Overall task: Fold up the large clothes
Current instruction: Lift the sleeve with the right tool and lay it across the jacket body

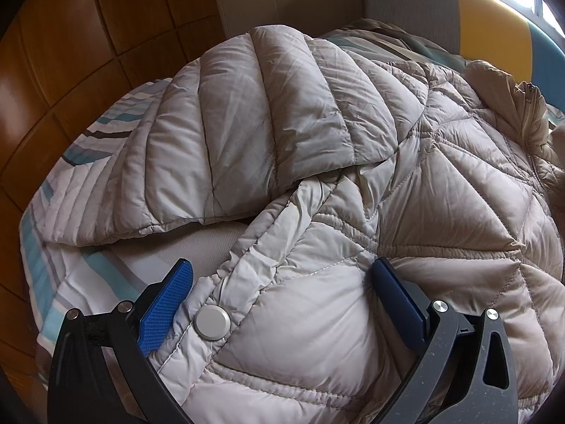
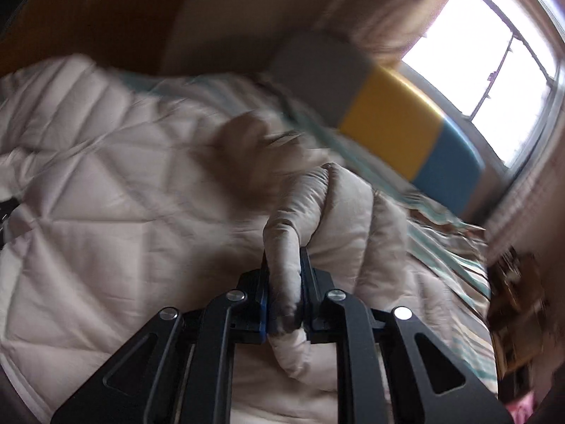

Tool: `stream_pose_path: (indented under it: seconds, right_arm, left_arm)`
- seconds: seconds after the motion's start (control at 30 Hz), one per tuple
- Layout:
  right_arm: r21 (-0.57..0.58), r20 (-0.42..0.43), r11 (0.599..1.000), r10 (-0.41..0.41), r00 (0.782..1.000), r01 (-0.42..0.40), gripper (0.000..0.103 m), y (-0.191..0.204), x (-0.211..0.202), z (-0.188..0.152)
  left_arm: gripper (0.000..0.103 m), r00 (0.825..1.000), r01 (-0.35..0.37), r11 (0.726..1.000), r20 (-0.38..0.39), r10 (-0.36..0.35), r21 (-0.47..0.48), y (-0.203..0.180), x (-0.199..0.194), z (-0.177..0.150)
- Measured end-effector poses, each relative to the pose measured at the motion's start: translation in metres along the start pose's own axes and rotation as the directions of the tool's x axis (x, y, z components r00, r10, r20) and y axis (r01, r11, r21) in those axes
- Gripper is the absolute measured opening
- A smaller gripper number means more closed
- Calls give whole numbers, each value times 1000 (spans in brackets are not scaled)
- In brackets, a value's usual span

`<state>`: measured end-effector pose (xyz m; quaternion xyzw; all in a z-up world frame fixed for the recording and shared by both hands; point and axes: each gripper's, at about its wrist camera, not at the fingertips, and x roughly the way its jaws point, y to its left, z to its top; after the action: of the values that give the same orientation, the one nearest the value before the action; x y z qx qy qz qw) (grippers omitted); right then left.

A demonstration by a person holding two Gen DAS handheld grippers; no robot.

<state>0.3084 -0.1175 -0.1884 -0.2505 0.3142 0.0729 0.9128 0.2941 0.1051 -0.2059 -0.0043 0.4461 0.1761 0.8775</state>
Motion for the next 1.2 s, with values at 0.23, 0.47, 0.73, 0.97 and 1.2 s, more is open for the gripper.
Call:
stream_pose_path:
  seconds: [0.23,0.47,0.73,0.97,1.2]
  right_arm:
    - [22,75,969,245,967,-247,54,16,-16,-2]
    - [329,309,901,180,934,-282,62,-61,-73,-19]
    - [679,-46,733,-1,999,32,56,-143,-2,-61]
    - [549,113,787,262,958,-280,55,-84,17,-17]
    - [536,210,794,203,956,-287,55,-102,-16,-25]
  left_arm:
    - [100,1000,1,1000,1,-1,-1,0,0,0]
    - [100,1000,-4,1000,1,4,2,0,0,0]
    - [100,997,-71,997,32,70,42,-12,-8,-1]
    - [100,998,-36,997,55,32,69,-17,-35,4]
    - [100,969,146,983,186,-165,111,-50,-102,18]
